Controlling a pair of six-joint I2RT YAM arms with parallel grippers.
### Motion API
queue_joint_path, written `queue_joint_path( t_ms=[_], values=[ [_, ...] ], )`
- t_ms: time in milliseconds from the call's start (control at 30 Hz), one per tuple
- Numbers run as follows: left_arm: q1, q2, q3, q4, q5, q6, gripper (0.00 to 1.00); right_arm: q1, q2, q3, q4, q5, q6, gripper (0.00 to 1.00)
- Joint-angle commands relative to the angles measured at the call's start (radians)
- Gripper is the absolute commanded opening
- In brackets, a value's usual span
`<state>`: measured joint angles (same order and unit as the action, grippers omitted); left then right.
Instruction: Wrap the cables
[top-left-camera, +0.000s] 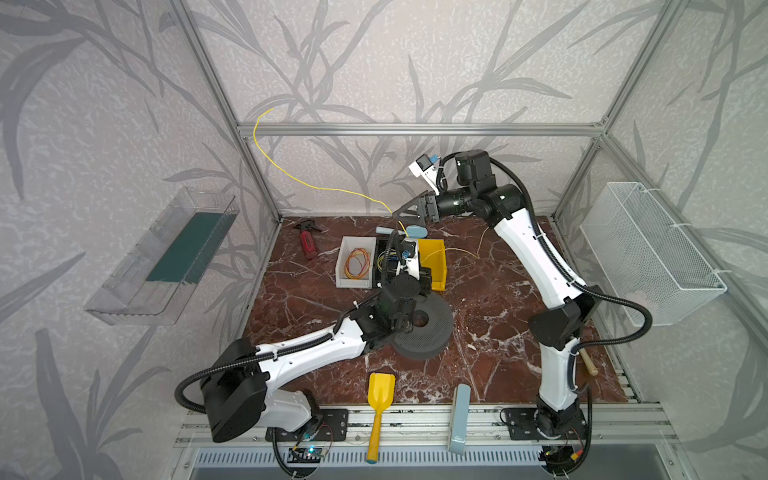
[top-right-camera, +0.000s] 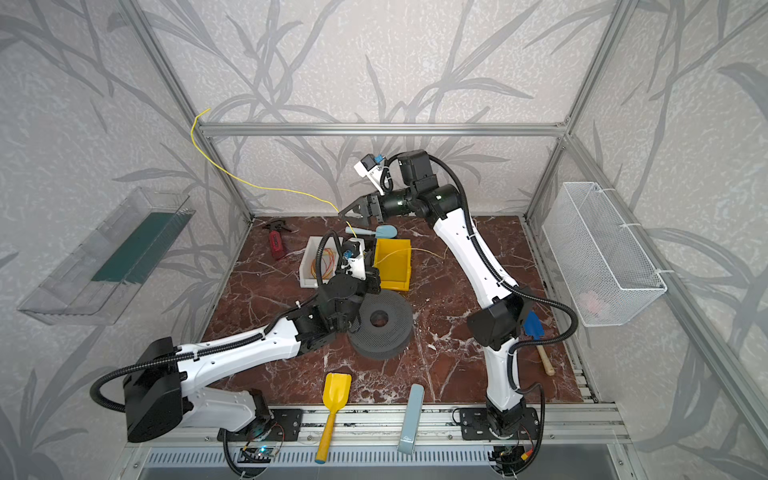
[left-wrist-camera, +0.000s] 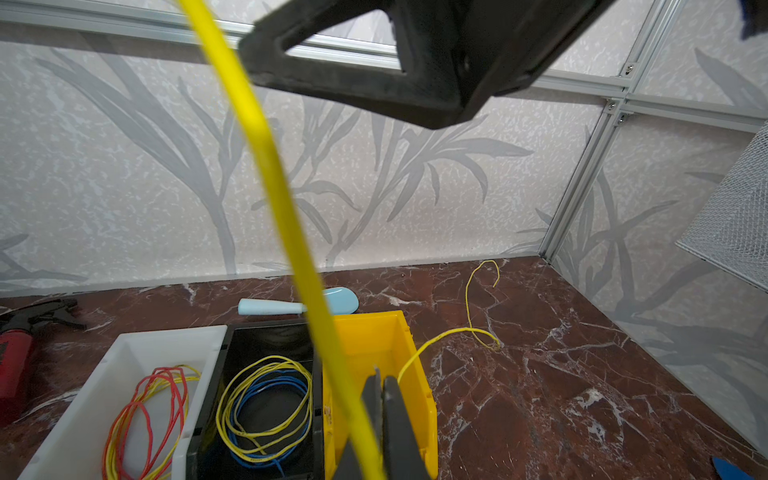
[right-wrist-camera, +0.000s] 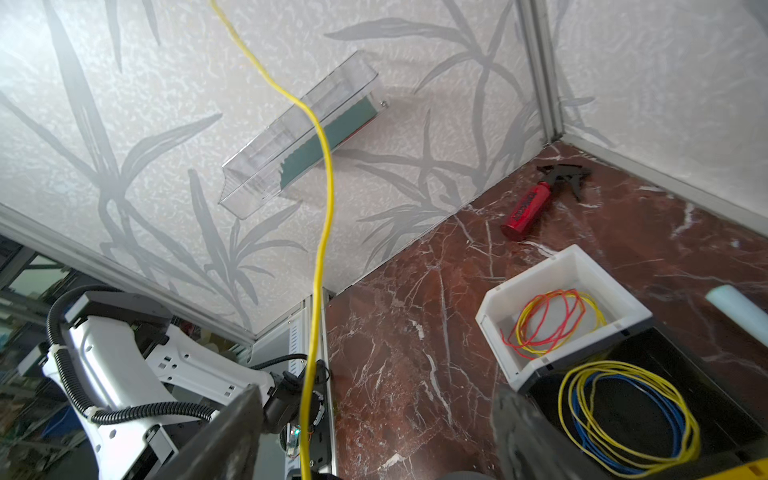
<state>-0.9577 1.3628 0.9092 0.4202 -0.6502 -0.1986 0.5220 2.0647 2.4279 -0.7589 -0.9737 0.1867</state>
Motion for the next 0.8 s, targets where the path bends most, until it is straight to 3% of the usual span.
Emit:
queue_joint_path(
  t_ms=[0,200,367,433,500,600,733,767],
  values=[
    [-0.005,-0.014,-0.008,-0.007,-0.031,-0.016,0.0,0.014,0.047,0.104,-0.092,-0.083,-0.049,0.85],
    [-0.006,-0.014,-0.009,-0.015,-0.038,-0.019,0.0,0.048,0.073,0.115,-0.093,-0.091,-0.044,0.77],
    [-0.006,-0.014,-0.01,-0.022,-0.035,-0.018,0.0,0.052,0.086,0.129,-0.077,-0.128,-0.023,0.58],
    [-0.006,-0.013,-0.012,-0.026,-0.032,-0.019,0.0,0.058,0.089,0.137,-0.075,-0.137,-0.017,0.45],
    [-0.006,-0.013,-0.015,-0.028,-0.031,-0.024,0.0,0.061,0.092,0.141,-0.074,-0.131,-0.011,0.23],
    [-0.006,-0.01,-0.018,-0.032,-0.032,-0.03,0.0,0.06,0.099,0.145,-0.073,-0.129,-0.005,0.0],
    [-0.006,-0.007,-0.008,-0.062,-0.032,-0.033,0.02,0.06,0.11,0.164,-0.079,-0.123,-0.006,0.0],
    [-0.006,-0.01,-0.005,-0.082,-0.031,-0.035,0.12,0.059,0.116,0.177,-0.089,-0.118,-0.01,0.0]
  ],
)
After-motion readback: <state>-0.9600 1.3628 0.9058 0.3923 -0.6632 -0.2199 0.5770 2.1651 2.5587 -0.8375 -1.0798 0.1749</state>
